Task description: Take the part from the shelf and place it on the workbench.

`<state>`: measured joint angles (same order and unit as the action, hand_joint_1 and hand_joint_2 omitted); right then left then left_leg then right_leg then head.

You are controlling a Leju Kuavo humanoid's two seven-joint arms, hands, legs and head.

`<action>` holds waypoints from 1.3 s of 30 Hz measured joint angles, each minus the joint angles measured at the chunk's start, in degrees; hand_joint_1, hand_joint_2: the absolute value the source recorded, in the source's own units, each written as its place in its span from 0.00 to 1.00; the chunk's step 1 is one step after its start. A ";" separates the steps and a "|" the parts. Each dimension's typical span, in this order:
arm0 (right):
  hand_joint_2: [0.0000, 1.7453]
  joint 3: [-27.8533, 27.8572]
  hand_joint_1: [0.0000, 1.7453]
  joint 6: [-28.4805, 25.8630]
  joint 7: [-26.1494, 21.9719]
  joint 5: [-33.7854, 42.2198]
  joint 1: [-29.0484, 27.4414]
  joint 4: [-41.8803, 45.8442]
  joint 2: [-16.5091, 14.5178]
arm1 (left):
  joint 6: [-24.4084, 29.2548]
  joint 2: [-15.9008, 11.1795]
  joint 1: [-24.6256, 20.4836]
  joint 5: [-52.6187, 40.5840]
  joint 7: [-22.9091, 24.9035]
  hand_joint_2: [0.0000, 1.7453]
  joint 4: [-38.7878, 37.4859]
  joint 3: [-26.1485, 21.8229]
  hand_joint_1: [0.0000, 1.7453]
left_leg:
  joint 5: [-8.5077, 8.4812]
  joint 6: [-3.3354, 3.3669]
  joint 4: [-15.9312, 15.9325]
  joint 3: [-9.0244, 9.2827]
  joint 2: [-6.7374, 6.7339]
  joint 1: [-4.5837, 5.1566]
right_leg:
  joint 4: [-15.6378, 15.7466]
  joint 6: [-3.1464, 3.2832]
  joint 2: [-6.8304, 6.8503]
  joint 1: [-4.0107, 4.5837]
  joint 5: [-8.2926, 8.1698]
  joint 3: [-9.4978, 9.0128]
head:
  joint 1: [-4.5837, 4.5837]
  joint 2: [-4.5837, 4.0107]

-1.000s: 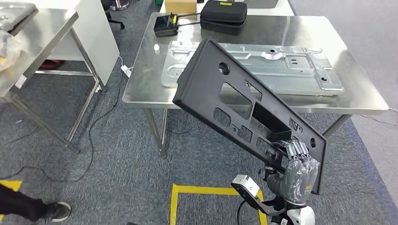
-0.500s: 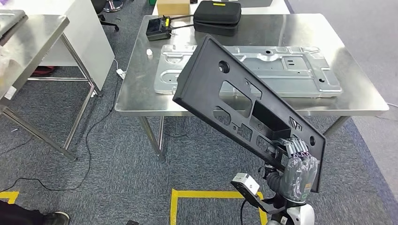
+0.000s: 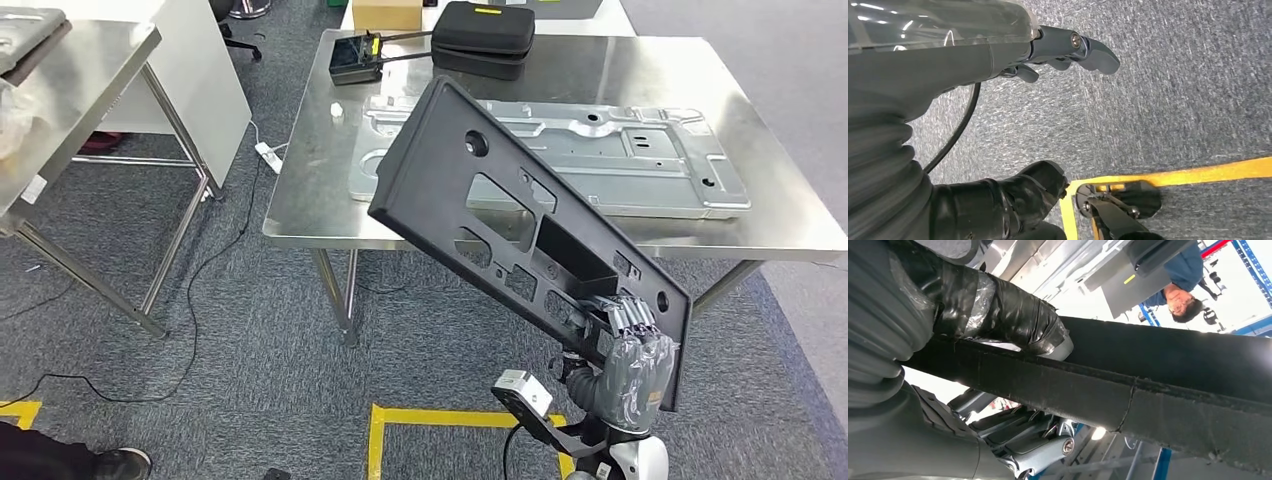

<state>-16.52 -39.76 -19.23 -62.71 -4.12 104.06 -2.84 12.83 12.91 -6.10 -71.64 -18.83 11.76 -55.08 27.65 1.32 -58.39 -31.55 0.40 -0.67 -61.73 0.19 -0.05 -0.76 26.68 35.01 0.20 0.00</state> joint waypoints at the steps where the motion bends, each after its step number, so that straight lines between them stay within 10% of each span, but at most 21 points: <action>1: 1.00 0.00 1.00 0.00 -0.09 0.32 0.06 0.00 0.00 | 0.00 0.03 -0.02 0.02 -0.02 1.00 0.00 0.00 0.00 | 0.09 -0.27 -0.07 -0.08 0.01 0.05 | 1.43 0.17 -0.01 0.20 -0.15 -0.60 | -0.01 0.00; 5: 1.00 0.02 1.00 0.00 -0.49 1.42 0.19 0.00 0.02 | 0.00 0.05 -0.15 0.02 -0.02 1.00 0.00 0.00 0.00 | 0.96 -1.57 -0.83 -0.32 -0.08 -0.01 | 2.53 0.83 -0.13 -0.01 -0.14 -1.14 | -0.02 0.00; 9: 1.00 -0.01 1.00 0.01 -0.56 2.14 0.49 -0.21 0.05 | -0.02 0.04 -0.33 0.08 -0.02 1.00 0.00 0.00 0.00 | 6.91 -2.47 -12.91 -6.14 -0.10 -0.12 | 2.90 1.56 0.21 -0.10 -0.17 -1.40 | -0.03 0.00; 11: 1.00 -0.03 1.00 0.02 -0.44 2.52 0.56 -0.54 0.10 | -0.02 0.02 -0.28 0.09 -0.01 1.00 0.00 0.00 0.00 | 6.61 -2.61 -15.53 -7.63 -0.11 -0.13 | 2.83 1.58 0.21 -0.06 -0.13 -1.46 | -0.03 0.00; 16: 1.00 -0.07 1.00 0.02 0.13 2.97 0.98 -0.91 0.19 | -0.03 -0.09 -0.51 0.10 -0.01 1.00 0.00 -0.01 0.00 | -0.49 -1.60 -0.77 -0.78 -0.05 0.12 | 2.51 0.84 -0.05 0.22 0.19 -1.73 | -0.01 0.00; 21: 1.00 -0.07 1.00 0.01 0.67 3.06 1.36 -1.21 0.55 | -0.05 -0.14 -0.57 0.11 0.09 1.00 0.00 -0.02 0.00 | -1.19 0.27 0.79 -0.37 -0.40 -0.06 | 0.49 -0.63 -0.15 0.13 1.62 -0.82 | 0.01 0.00; 24: 1.00 -0.07 1.00 0.00 0.68 3.07 1.56 -1.50 0.92 | -0.07 -0.13 -0.63 0.10 0.10 1.00 0.00 -0.02 0.00 | -1.30 0.88 0.92 -0.45 -0.97 -0.04 | -9.54 -1.20 -0.11 -0.05 6.62 3.87 | 0.03 0.00; 26: 1.00 -0.07 1.00 0.00 0.72 3.07 1.55 -1.75 1.13 | -0.07 -0.13 -0.60 0.10 0.10 1.00 0.00 -0.02 0.00 | -1.22 0.90 0.80 -0.48 -1.22 0.00 | -12.95 -1.41 -0.07 -0.13 6.94 5.58 | 0.03 0.00; 31: 1.00 -0.10 1.00 0.01 1.09 2.99 1.79 -1.86 1.35 | -0.07 -0.08 -0.69 0.10 0.10 1.00 0.00 -0.02 0.00 | -0.62 0.05 0.09 -0.42 -1.35 0.28 | 1.31 -0.53 0.73 0.17 0.24 -1.19 | 0.02 0.00; 36: 1.00 -0.17 1.00 0.00 1.40 2.99 1.88 -1.88 1.57 | -0.07 -0.08 -0.74 0.10 0.10 1.00 0.00 -0.02 0.00 | 0.82 -1.42 -1.41 -1.13 -1.56 0.31 | 2.62 0.96 -0.04 0.06 -0.04 -1.38 | -0.02 0.00; 39: 1.00 -0.23 1.00 0.00 1.40 2.99 1.90 -1.90 1.60 | -0.07 -0.09 -0.70 0.10 0.08 1.00 0.00 -0.02 0.00 | 6.04 -2.02 -11.30 -5.53 -1.00 0.11 | 2.80 1.64 -0.78 0.00 -0.22 -1.37 | -0.07 0.00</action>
<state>-16.75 -39.76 -17.84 -59.72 -2.21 102.16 -1.24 12.76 12.82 -6.80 -71.54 -18.75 11.76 -55.10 33.69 -0.70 -69.69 -37.07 -0.60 -0.56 -58.93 1.83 -0.82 -0.76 26.46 33.64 0.14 0.00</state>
